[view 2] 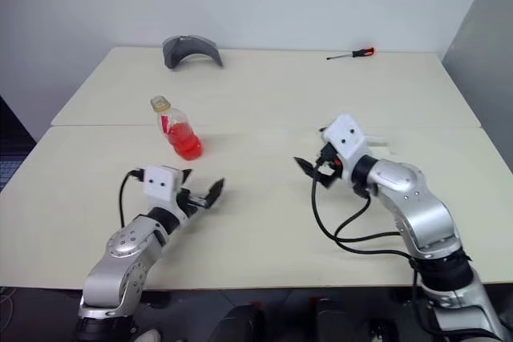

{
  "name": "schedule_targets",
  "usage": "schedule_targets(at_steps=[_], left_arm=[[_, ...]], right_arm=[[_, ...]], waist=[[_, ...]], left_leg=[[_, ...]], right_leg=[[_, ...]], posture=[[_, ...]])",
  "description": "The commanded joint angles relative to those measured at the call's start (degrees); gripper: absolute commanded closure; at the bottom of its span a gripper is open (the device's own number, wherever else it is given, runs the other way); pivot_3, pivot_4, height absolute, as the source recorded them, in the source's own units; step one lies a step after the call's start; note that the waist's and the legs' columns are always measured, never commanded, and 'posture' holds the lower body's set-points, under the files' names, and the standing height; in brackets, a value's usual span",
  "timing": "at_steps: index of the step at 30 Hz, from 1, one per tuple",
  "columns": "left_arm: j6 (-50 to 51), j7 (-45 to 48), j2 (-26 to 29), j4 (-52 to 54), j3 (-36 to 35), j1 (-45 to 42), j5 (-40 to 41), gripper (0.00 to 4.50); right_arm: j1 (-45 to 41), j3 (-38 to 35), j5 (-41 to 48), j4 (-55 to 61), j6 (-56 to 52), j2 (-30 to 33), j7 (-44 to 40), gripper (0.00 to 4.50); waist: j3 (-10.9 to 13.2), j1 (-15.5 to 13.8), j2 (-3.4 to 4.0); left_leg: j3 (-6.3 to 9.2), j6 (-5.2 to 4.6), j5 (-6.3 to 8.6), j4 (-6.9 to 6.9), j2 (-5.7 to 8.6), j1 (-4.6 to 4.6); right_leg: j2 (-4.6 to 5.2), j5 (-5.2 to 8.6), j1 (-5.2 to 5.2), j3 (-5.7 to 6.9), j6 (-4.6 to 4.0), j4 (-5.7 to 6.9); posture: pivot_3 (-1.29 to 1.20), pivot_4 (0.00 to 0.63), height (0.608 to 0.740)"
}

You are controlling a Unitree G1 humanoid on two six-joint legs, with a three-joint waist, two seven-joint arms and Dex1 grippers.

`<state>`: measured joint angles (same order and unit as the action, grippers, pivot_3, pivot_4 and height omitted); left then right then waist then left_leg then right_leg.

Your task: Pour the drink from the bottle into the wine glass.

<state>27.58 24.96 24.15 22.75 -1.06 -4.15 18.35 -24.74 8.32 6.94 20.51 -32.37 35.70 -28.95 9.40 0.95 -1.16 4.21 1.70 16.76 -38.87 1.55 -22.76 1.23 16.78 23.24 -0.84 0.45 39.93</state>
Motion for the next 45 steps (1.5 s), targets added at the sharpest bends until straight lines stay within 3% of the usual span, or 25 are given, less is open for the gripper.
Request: schedule_targets(at_steps=[1, 5, 11, 18, 33, 36, 38, 45], left_arm=[[0.62, 10.12, 4.09, 5.13, 3.80, -2.76, 4.20, 0.04], [-1.51, 19.87, 8.60, 2.96, 6.15, -5.46, 5.87, 0.04], [-8.41, 27.25, 9.06, -7.64, 8.42, -12.93, 2.91, 0.04], [-13.95, 29.20, 5.91, -17.08, 9.80, -18.81, -0.13, 0.04], [-12.50, 28.08, 5.32, -15.04, 8.67, -17.17, -0.12, 0.04], [-11.91, 27.30, 5.25, -14.35, 8.50, -16.92, 0.09, 0.00], [-11.52, 27.24, 5.36, -13.53, 8.58, -16.64, 0.21, 0.00], [-10.10, 26.14, 5.09, -13.33, 7.83, -16.87, 0.51, 0.00]], right_arm=[[0.70, -0.17, -8.82, -4.32, 9.68, 3.03, 3.62, 0.00], [-0.29, 2.02, -19.84, -14.13, 21.19, 7.13, 8.21, 0.00], [-4.92, 6.74, -31.44, -31.40, 33.39, 7.96, 13.49, 0.00], [-13.19, 11.01, -37.38, -51.13, 43.18, 3.69, 18.05, 0.00], [-29.07, 15.74, -43.62, -79.75, 48.23, -2.19, 23.38, 0.00], [-30.98, 16.25, -43.97, -83.14, 47.71, -3.22, 22.15, 0.53], [-31.91, 17.01, -44.80, -84.36, 47.49, -3.36, 21.46, 1.14], [-33.81, 21.08, -49.50, -86.36, 47.56, -2.50, 23.78, 3.64]], waist=[[0.00, 0.07, 0.00], [-0.01, 0.56, 0.02], [0.00, 0.73, 0.02], [0.00, 0.96, 0.02], [-0.01, 0.98, 0.02], [-0.01, 1.00, 0.02], [-0.01, 1.03, 0.02], [-0.01, 1.03, 0.02]], left_leg=[[-0.02, 0.00, 0.00, 0.01, 0.00, 0.03], [-0.11, 0.19, -0.11, 0.07, -0.05, 0.09], [-0.14, 0.18, -0.11, 0.08, -0.10, 0.13], [-0.34, 0.19, -0.11, 0.05, -0.11, 0.08], [-0.34, 0.20, -0.12, 0.03, -0.14, 0.11], [-0.35, 0.20, -0.12, 0.03, -0.14, 0.11], [-0.35, 0.20, -0.12, 0.03, -0.14, 0.11], [-0.35, 0.20, -0.12, 0.02, -0.13, 0.11]], right_leg=[[-0.01, 0.01, -0.02, -0.01, 0.00, 0.01], [-0.07, 0.01, -0.02, -0.06, -0.02, 0.01], [-0.12, 0.02, -0.05, -0.05, -0.04, 0.02], [-0.09, 0.02, -0.02, -0.19, -0.03, -0.05], [-0.09, 0.02, -0.01, -0.19, -0.04, 0.02], [-0.09, 0.02, -0.01, -0.20, -0.04, 0.02], [-0.09, 0.02, -0.01, -0.20, -0.04, 0.02], [-0.09, 0.02, -0.01, -0.20, -0.04, 0.03]], posture=[[0.00, 0.150, 0.740], [0.00, 0.150, 0.740], [0.00, 0.150, 0.740], [0.00, 0.150, 0.740], [0.00, 0.150, 0.740], [0.00, 0.150, 0.740], [0.00, 0.150, 0.740], [0.00, 0.150, 0.740]])
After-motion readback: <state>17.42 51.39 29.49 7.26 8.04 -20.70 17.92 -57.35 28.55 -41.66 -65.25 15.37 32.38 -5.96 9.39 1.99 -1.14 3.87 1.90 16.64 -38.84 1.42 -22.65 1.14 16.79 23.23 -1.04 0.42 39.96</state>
